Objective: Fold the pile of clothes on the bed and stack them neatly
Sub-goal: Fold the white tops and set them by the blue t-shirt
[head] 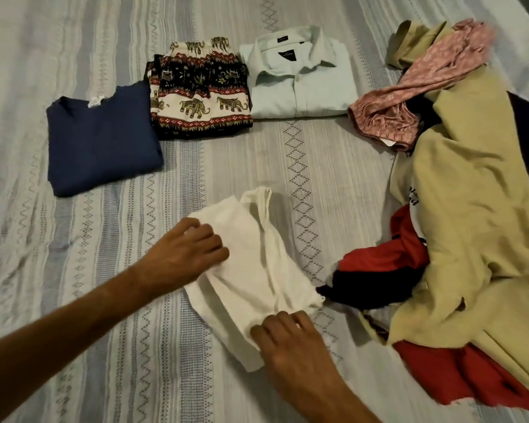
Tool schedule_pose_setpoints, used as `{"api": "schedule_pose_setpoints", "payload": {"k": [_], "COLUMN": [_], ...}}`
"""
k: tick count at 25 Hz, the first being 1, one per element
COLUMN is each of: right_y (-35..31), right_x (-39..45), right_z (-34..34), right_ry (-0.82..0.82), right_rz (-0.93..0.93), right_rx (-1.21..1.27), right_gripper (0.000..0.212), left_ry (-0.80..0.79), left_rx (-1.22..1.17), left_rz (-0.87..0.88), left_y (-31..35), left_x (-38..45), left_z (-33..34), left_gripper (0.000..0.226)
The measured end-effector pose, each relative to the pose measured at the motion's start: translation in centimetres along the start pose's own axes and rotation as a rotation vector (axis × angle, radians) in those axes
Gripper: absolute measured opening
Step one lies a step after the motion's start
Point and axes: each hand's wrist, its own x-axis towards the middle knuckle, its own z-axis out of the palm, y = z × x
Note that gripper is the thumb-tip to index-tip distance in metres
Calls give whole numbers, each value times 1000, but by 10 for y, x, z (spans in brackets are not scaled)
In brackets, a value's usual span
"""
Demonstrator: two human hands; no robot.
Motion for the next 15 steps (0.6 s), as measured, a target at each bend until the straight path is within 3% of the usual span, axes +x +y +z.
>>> {"api": "schedule_pose_setpoints", "payload": {"k": [3,6,11,15], "right_y": [-14,-8,2,3], "right_x": [0,-5,-22,-2], "right_z": [29,34,18,9], "right_ry": [-128,-129,-151,77], "right_rz": [13,16,-221,300], "right_rx": [-87,-146,-43,48], "right_gripper": [21,19,13,45], "left_ry": [-51,-14,-120,-26], "left_rx": [-9,-58,-161,-250], "left_rz": [-93,-168,-176,-340], "left_y": [21,35,34,25], "left_x": [-27,-26,-51,-43], "left_z": [34,41,28,20], "left_gripper": [32,31,34,29]}}
